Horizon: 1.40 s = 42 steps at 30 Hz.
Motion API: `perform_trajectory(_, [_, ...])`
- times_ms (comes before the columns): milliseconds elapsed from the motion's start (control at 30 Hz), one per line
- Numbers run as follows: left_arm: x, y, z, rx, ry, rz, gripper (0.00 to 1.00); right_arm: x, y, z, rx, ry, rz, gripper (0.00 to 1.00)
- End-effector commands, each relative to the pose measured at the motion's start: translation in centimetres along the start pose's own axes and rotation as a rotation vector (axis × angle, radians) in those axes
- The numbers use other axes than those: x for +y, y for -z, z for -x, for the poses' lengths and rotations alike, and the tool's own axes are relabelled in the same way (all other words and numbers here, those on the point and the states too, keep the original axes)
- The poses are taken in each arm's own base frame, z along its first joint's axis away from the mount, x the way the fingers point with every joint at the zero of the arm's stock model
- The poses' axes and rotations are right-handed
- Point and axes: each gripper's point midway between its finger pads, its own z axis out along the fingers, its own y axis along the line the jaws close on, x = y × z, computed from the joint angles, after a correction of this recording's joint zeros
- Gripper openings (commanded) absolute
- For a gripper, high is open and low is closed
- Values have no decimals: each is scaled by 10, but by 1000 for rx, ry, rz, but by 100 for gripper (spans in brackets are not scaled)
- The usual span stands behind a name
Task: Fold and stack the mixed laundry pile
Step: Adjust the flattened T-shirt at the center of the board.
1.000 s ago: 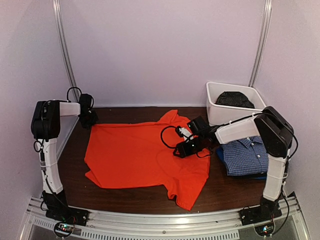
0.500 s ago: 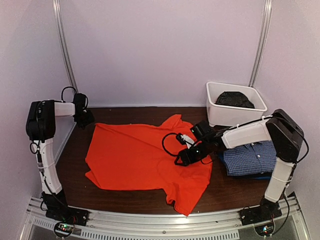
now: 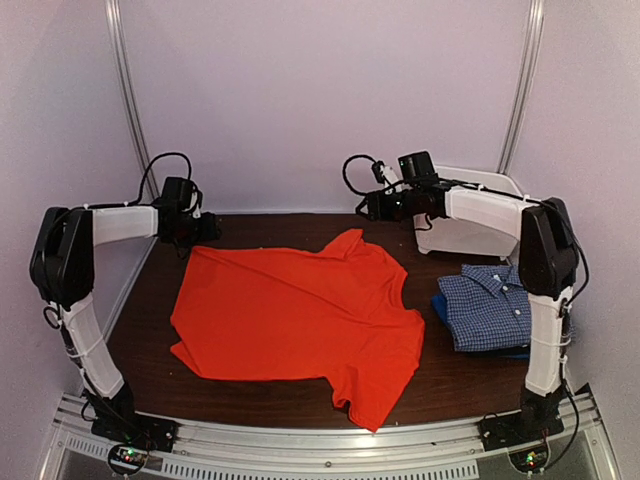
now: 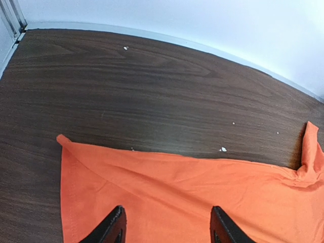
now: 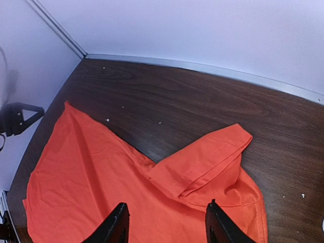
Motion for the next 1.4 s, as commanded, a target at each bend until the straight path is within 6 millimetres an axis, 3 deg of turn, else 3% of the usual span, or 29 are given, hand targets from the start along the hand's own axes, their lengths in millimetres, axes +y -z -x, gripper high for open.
perform_trajectory(0, [2,18,10,-47,-10,-17,58,-20,-39,-29,113,-61,-9,51])
perform_trajectory(167, [3,19,0,-30,2,-26,58,-23,-71,-47,159,-119,38,47])
perform_trajectory(400, [8,17,-6,-22,14,-5,58,-32,-100,-78,217,-167,59,46])
perform_trajectory(600, [11,15,-7,-20,11,10,58,-24,-117,-99,248,-178,89,45])
perform_trajectory(800, [12,13,-9,-15,10,12,58,-24,-126,-104,248,-194,103,44])
perform_trajectory(1100, [11,11,-9,-12,9,9,58,-20,-133,-92,225,-189,104,39])
perform_trajectory(1200, [10,11,-7,-15,9,5,58,-24,-136,-94,231,-189,94,33])
perform_trajectory(1367, [10,10,-6,-15,9,6,58,-23,-137,-85,205,-185,100,0])
